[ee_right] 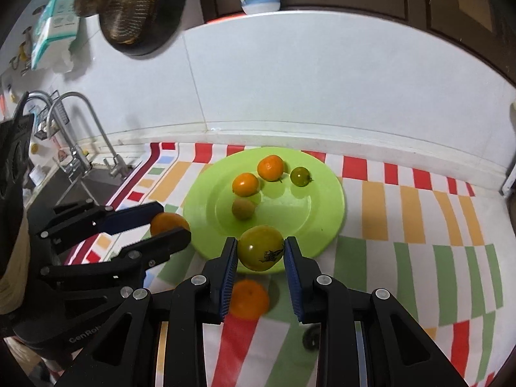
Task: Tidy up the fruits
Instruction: 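Carry the yellow-green lime with the right gripper onto the plate and release, then grasp the dark plum with the right gripper while the left gripper grasps the brown round fruit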
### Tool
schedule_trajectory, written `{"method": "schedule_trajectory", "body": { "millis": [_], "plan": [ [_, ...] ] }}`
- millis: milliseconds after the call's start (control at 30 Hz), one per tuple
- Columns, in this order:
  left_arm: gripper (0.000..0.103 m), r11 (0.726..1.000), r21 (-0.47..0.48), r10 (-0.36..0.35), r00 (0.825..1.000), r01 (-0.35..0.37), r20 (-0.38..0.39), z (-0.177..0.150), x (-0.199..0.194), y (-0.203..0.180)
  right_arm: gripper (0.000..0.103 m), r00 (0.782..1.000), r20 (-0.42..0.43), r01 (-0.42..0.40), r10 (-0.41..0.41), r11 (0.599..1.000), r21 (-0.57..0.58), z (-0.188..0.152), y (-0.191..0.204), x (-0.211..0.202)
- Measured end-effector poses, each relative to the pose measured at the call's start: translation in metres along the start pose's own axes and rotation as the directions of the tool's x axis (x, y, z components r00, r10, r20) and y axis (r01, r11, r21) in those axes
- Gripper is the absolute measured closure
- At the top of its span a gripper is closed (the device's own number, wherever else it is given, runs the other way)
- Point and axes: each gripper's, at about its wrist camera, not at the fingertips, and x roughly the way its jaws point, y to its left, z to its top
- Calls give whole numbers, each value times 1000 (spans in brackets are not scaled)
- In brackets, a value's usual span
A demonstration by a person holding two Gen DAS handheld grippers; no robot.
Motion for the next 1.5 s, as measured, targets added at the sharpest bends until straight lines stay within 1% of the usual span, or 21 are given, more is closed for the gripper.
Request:
{"method": "schedule_trajectory", "body": {
  "millis": [233,400,433,467,500,533,600,700,733,900,1033,1167,1233,1300,1367,1500],
  "plan": [
    [68,1000,-20,-16,998,15,-59,2,32,14,73,998,-53,19,-20,1000,-17,9,-2,36],
    [68,1000,-1,5,998,-5,-68,3,39,16,73,997,-68,36,-37,999,-21,13,-7,52],
    [66,1000,4,15,998,-15,-64,4,39,16,72,996,-71,45,-47,999,-20,13,-8,54],
    [65,1000,7,24,998,-24,-61,5,38,16,66,996,-71,53,-54,998,-17,14,-9,55],
    [62,999,13,37,998,-36,-52,5,35,15,62,996,-67,54,-55,998,-12,14,-10,55],
    [62,999,14,42,998,-41,-47,5,32,15,60,997,-64,52,-52,999,-8,13,-13,52],
    [62,998,20,65,997,-64,-45,6,26,14,60,997,-63,53,-53,999,0,13,-14,49],
    [61,995,26,98,995,-97,-30,3,12,10,60,997,-44,57,-57,998,1,10,-13,39],
    [59,995,22,101,995,-101,-24,2,6,9,60,998,-36,59,-59,998,1,8,-13,34],
    [54,996,-14,94,996,-94,3,-5,-24,3,60,999,10,54,-54,998,16,1,-10,5],
    [45,994,-27,110,993,-109,36,-10,-48,-5,60,997,51,51,-52,998,27,-4,-7,-22],
    [42,993,-40,115,991,-113,66,-16,-71,-12,60,996,79,42,-44,998,36,-8,-2,-44],
    [36,991,-54,124,989,-120,76,-19,-81,-15,60,994,95,45,-49,998,40,-12,1,-56],
    [34,990,-62,129,988,-124,88,-24,-90,-18,59,993,109,47,-51,998,42,-16,2,-66],
    [33,989,-67,136,986,-130,96,-29,-96,-20,52,991,124,53,-59,997,53,-20,3,-75],
    [33,988,-85,138,986,-131,92,-41,-103,-24,52,988,138,63,-73,995,76,-30,3,-89]
  ]
}}
